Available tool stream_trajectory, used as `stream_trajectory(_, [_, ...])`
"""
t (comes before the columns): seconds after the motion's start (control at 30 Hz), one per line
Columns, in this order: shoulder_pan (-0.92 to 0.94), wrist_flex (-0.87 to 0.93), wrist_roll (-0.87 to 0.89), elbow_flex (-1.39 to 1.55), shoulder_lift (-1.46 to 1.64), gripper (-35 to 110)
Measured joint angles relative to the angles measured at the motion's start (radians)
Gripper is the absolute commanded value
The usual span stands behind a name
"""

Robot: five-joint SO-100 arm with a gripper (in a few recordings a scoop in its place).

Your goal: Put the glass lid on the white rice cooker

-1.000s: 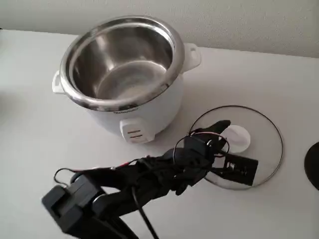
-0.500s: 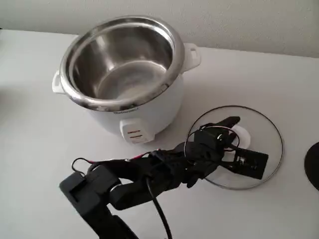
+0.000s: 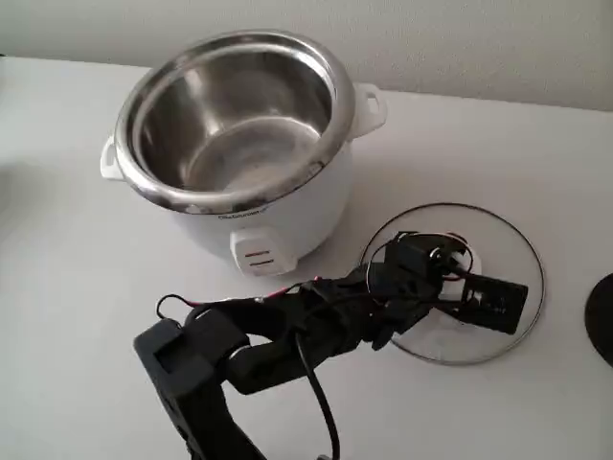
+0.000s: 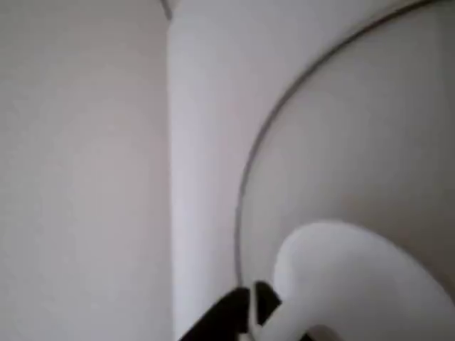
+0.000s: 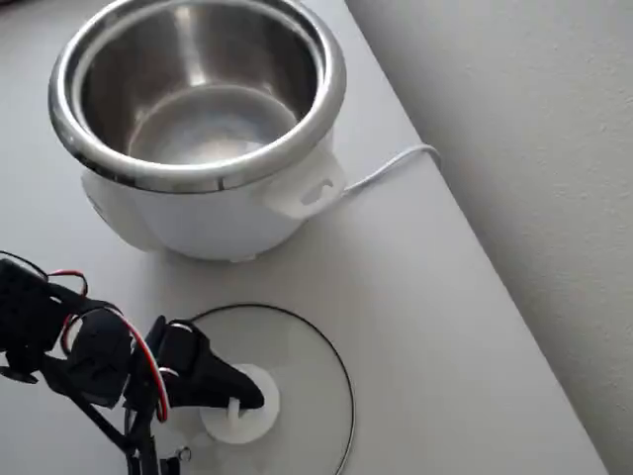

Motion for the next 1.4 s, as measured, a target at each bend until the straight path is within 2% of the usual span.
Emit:
stream_trajectory(0.3, [0.014,-0.008,0.034,0.002,0.018,0])
stream_trajectory(0.67, [0.146,0.189,0.183,0.020,0.334,0])
stream_trajectory(1.2, [0.173,0.238,0.069,0.021,0.920,0])
stream_trajectory(1.4, [0.104,0.302,0.017,0.021,1.078,0])
